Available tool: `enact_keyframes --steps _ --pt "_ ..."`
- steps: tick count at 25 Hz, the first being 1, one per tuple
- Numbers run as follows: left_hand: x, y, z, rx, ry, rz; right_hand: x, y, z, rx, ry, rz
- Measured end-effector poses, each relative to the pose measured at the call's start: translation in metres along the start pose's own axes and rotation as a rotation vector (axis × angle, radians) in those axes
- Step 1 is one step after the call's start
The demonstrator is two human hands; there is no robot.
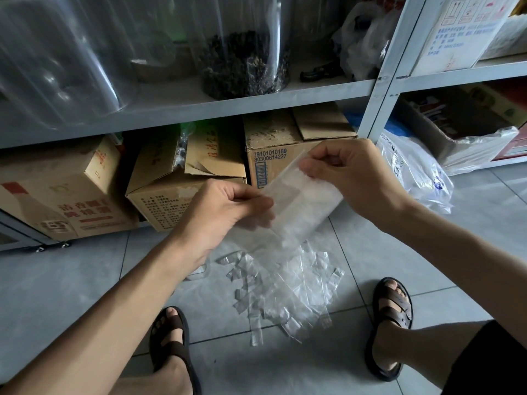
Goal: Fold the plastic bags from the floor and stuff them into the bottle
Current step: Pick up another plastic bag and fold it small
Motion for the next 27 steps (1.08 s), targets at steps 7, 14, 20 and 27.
enact_keyframes --steps 7,14,20,27 --pt "0.005 0.008 0.001 0.116 0.047 -0.100 0.013 -0.010 0.008 -0.112 -0.086 0.173" --pt "-0.001 0.001 0.001 0.004 -0.033 -0.114 -0.005 -0.001 -0.003 0.038 -0.034 0.013" --pt "-0.007 -0.007 0.000 -0.115 -0.099 -0.118 -0.021 0.000 -0.007 0.080 0.023 0.032" --pt "0.003 -0.002 -0.002 -0.030 -0.173 -0.292 -0.008 -0.010 0.000 -0.091 -0.125 0.190"
Point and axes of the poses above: each hand's wrist, its own z-axis away from the middle knuckle, its own x-axis out of the palm, y = z × x, the point moved 2 cm from there along -z, towards the middle knuckle, and after that the axes turned 3 degrees about -x, right-handed, at the moved point
